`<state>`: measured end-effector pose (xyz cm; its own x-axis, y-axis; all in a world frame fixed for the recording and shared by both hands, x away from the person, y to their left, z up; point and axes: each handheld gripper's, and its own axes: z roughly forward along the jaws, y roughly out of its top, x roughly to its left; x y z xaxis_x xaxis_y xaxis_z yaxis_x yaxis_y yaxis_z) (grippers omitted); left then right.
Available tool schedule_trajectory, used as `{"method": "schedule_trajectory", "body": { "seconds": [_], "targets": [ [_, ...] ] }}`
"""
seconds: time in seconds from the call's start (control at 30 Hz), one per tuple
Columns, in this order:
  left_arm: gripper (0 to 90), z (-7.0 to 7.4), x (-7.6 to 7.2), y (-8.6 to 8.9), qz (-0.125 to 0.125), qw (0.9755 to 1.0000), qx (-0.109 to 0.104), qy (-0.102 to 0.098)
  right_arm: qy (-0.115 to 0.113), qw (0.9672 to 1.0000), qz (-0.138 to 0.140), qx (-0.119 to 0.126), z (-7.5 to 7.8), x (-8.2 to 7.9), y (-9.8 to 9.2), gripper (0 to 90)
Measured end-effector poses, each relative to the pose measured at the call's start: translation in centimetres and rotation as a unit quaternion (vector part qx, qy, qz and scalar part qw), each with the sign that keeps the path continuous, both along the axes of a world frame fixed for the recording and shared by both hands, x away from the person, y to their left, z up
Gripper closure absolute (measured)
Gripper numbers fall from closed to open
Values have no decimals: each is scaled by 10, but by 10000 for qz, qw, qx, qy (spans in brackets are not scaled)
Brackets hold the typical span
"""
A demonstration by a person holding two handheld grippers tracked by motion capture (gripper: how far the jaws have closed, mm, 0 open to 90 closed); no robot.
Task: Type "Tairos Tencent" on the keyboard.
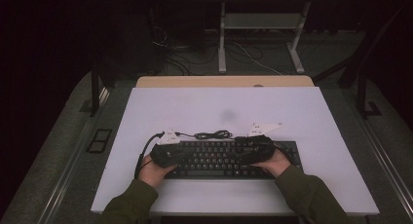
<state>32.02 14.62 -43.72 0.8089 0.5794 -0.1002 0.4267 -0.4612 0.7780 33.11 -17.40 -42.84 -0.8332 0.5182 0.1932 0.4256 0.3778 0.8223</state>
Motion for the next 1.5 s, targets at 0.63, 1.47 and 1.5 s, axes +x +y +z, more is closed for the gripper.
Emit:
{"method": "schedule_trajectory", "body": {
  "seconds": [0.63, 1.47, 1.5],
  "targets": [
    [679, 6, -6, 0, 51, 10000, -74, 17, 174, 9998, 104, 7, 7, 10, 13, 223],
    [298, 3, -7, -1, 169, 9996, -169, 132, 370, 9965, 717, -201, -2, -3, 47, 686],
    [295, 3, -7, -1, 168, 9996, -176, 124, 376, 9963, 739, -209, -2, -4, 49, 709]
  ]
}}
